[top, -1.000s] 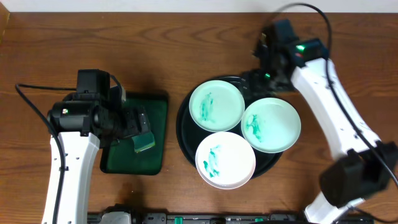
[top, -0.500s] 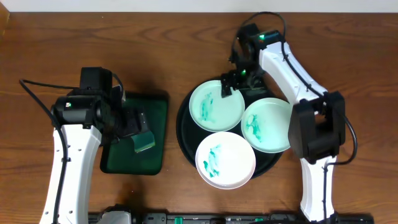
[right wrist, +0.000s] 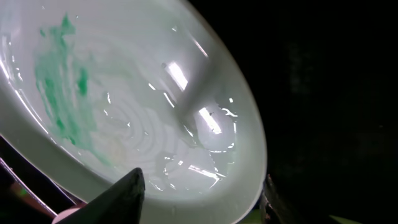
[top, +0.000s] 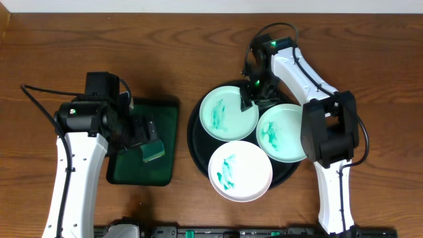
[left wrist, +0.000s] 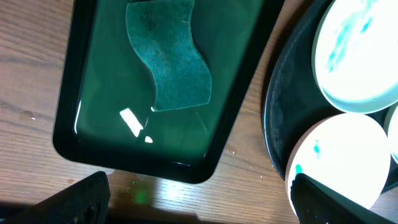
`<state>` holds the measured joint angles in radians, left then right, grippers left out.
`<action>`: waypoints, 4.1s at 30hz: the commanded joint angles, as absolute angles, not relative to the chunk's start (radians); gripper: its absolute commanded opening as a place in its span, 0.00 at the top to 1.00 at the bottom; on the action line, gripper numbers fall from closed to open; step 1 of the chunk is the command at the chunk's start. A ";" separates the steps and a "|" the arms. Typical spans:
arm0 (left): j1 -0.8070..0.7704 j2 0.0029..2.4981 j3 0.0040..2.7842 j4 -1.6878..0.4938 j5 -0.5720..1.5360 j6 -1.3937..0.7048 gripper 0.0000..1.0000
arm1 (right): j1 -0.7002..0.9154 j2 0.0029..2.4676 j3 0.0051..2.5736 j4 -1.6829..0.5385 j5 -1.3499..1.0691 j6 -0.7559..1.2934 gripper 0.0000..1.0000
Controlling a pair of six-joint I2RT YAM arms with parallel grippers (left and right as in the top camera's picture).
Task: Clean dirty plates on tray and stack at the side
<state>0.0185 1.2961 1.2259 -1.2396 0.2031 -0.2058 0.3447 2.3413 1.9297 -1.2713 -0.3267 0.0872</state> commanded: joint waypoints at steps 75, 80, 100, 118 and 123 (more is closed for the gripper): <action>0.030 1.806 1.049 -0.837 0.179 -0.558 0.38 | 0.278 2.350 1.791 -1.221 -0.293 0.107 0.98; 0.030 1.806 1.052 -0.824 0.179 -0.538 0.37 | 0.278 2.350 1.791 -1.222 -0.293 0.107 0.98; 0.030 1.661 1.085 -0.874 0.179 -0.487 0.18 | 0.278 2.350 1.791 -1.223 -0.293 0.107 0.98; 0.030 1.785 1.084 -0.846 0.172 -0.513 0.41 | 0.275 2.350 1.791 -1.226 -0.293 0.107 0.98; 0.030 1.780 1.084 -0.826 0.171 -0.509 0.67 | 0.275 2.350 1.791 -1.230 -0.293 0.107 0.98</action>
<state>0.0296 1.7782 1.0618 -0.8352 0.1772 -0.5106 0.2935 2.3322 1.8107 -1.2175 -0.3634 0.1215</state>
